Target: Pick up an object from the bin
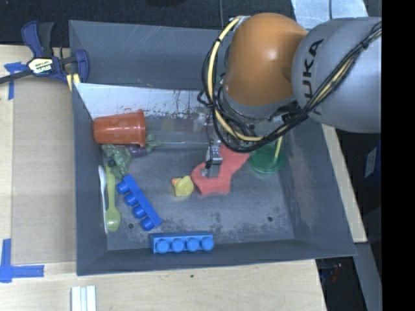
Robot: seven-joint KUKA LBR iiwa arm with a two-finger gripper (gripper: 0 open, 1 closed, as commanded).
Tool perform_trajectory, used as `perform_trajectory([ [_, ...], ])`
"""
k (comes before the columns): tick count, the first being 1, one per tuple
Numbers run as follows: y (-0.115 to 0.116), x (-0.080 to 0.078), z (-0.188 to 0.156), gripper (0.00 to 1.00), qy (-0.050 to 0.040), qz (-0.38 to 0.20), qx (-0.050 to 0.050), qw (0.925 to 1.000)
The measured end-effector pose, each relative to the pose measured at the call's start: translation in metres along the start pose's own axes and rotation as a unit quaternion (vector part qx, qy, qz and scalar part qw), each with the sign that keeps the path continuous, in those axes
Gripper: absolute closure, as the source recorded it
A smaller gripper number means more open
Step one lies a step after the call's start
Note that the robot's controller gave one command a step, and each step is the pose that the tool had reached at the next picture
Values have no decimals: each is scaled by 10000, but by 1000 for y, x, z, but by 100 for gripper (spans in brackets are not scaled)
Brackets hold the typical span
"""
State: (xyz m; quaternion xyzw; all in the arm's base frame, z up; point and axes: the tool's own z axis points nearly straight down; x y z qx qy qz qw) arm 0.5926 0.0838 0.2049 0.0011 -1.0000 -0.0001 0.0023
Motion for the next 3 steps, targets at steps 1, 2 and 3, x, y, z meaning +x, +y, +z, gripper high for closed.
perform_trajectory([
  [1, 0, -2, -4, 0, -41, 10, -3, 10000],
  [2, -28, 11, 60, 0, -70, -335, -2, 9994],
  [3, -49, 12, 134, 0, -117, 8, -15, 9999],
])
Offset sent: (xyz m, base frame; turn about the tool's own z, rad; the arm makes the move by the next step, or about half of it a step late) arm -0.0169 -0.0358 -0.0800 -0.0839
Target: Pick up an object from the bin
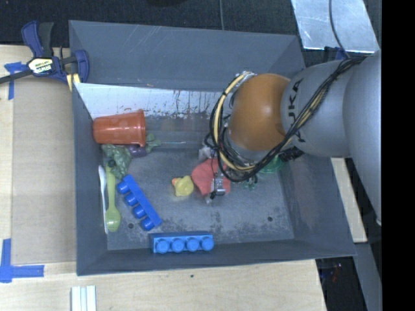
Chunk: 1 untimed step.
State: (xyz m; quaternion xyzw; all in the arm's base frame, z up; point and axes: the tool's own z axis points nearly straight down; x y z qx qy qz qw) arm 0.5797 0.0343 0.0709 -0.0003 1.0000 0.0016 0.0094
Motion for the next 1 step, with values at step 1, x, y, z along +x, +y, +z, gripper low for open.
perform_trajectory([
  [1, -19, -50, -1, 100, -4, -1642, 8, 9864],
])
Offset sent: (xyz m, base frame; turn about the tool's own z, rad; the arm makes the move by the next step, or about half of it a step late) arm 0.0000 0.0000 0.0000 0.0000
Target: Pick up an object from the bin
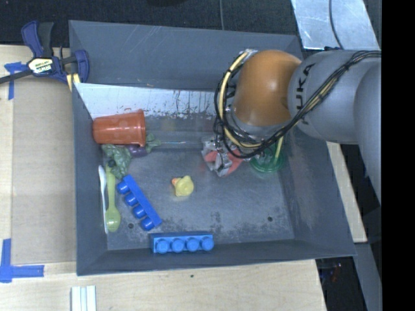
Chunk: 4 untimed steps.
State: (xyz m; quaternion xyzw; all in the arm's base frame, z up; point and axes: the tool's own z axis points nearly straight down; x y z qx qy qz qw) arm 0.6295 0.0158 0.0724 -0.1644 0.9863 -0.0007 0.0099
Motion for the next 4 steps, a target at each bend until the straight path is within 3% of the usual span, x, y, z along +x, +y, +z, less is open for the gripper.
perform_trajectory([
  [1, 0, 0, 0, 100, 1, 2, -1, 10000],
  [2, -42, 26, 0, 100, -22, 290, -6, 9996],
  [3, -65, 30, 1, 100, -35, 413, -6, 9991],
  [4, -45, 67, -1, 100, -65, -351, 17, 9994],
])
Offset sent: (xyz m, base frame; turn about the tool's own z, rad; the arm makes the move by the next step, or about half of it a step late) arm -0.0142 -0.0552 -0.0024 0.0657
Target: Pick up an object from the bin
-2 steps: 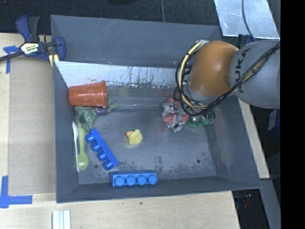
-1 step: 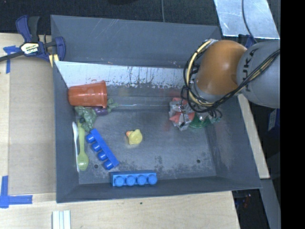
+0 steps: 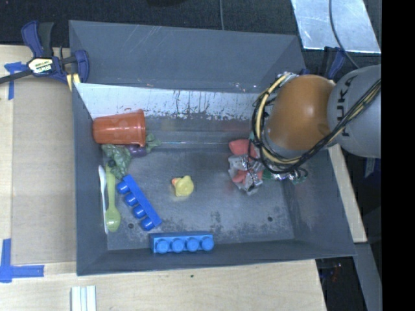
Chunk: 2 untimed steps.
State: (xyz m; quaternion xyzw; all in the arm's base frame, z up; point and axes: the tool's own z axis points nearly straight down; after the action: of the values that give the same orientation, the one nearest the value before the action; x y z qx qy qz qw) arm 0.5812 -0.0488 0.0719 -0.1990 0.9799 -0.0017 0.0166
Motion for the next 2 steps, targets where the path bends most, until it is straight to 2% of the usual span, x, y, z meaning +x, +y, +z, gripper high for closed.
perform_trajectory([
  [1, -8, 2, 1, 100, 25, -210, -35, 9998],
  [2, -13, 10, 0, 100, 4, 640, -8, 9979],
])
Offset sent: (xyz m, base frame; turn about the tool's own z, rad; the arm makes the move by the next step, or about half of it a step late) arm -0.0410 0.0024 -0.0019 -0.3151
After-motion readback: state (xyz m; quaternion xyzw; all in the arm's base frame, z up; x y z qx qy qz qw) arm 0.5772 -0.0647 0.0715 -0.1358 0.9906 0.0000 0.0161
